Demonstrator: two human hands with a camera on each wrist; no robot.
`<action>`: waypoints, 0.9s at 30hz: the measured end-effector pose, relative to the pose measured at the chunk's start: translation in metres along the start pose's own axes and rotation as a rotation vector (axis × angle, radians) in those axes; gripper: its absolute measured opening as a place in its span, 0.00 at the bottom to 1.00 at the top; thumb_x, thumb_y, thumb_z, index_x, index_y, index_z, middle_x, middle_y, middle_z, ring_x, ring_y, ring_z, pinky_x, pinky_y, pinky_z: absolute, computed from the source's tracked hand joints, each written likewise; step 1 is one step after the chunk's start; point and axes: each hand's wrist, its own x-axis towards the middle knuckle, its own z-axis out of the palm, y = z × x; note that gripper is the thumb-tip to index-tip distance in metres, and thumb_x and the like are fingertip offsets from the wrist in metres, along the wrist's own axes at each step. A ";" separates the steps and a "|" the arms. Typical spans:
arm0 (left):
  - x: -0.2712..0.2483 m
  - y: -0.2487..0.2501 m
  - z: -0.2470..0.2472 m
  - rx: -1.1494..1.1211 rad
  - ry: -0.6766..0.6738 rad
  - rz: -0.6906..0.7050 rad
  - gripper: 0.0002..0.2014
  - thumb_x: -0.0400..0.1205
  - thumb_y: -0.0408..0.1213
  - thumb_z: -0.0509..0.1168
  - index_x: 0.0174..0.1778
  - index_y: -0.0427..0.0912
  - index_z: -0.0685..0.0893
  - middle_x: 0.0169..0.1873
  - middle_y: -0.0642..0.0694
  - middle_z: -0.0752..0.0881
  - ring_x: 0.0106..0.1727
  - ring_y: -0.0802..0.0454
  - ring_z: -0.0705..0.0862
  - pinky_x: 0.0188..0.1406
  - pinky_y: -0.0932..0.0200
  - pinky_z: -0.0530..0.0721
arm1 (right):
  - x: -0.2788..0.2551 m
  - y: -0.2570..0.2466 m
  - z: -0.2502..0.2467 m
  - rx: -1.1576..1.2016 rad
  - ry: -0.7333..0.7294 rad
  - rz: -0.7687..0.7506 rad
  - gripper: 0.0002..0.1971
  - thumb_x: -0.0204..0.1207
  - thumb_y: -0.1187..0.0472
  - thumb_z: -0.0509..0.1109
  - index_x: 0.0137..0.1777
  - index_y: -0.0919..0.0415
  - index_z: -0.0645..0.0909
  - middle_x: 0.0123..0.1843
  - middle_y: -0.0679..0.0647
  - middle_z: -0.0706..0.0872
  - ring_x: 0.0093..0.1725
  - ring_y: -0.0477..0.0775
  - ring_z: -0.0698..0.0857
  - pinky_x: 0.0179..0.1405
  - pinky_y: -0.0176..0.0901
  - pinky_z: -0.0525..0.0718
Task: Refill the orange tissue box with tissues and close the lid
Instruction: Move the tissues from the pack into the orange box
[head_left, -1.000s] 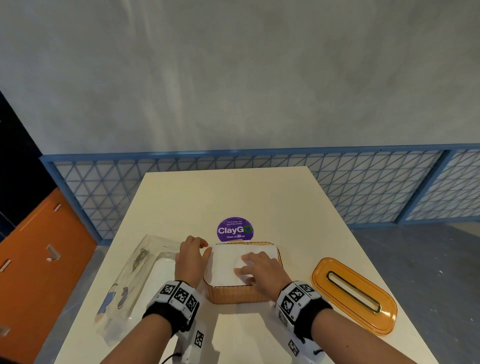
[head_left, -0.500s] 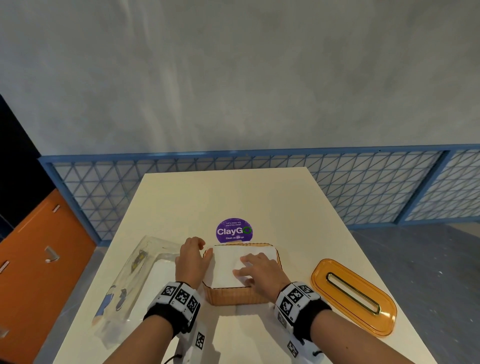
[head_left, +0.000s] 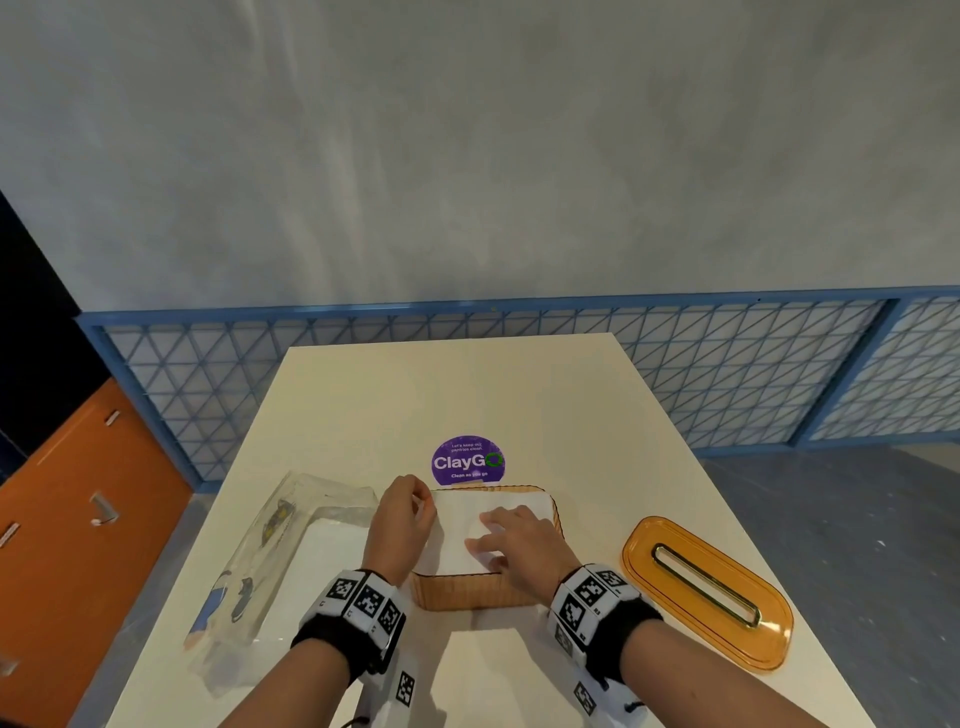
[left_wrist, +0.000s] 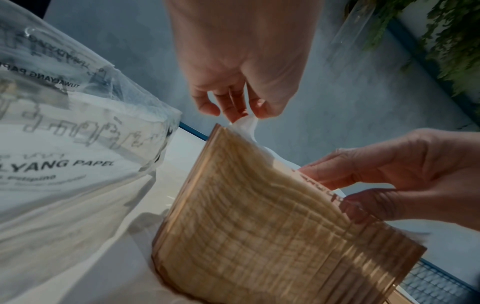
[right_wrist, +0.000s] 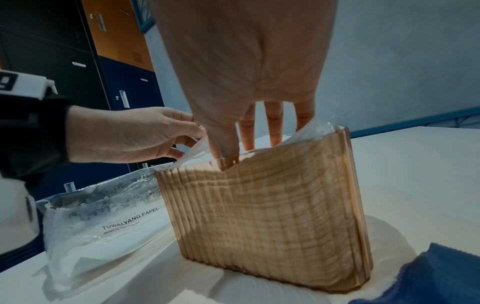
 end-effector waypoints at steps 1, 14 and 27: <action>0.000 0.000 0.000 -0.027 -0.017 -0.012 0.04 0.82 0.32 0.62 0.42 0.43 0.75 0.38 0.47 0.80 0.38 0.51 0.77 0.36 0.65 0.75 | 0.000 0.000 0.000 0.001 0.003 0.000 0.21 0.82 0.64 0.60 0.72 0.45 0.72 0.79 0.54 0.66 0.75 0.61 0.66 0.68 0.56 0.73; 0.004 0.013 -0.009 -0.034 -0.082 -0.044 0.10 0.85 0.29 0.57 0.60 0.37 0.78 0.48 0.46 0.81 0.49 0.52 0.79 0.47 0.64 0.76 | -0.001 0.001 -0.002 0.022 0.011 -0.009 0.21 0.82 0.64 0.61 0.72 0.46 0.73 0.78 0.53 0.67 0.73 0.60 0.68 0.67 0.55 0.74; -0.001 0.015 -0.016 0.673 -0.656 0.127 0.52 0.77 0.32 0.70 0.82 0.58 0.37 0.73 0.45 0.65 0.72 0.44 0.71 0.72 0.36 0.67 | 0.000 0.027 -0.007 0.235 -0.004 0.026 0.34 0.77 0.63 0.70 0.81 0.50 0.60 0.82 0.49 0.60 0.81 0.52 0.60 0.76 0.45 0.69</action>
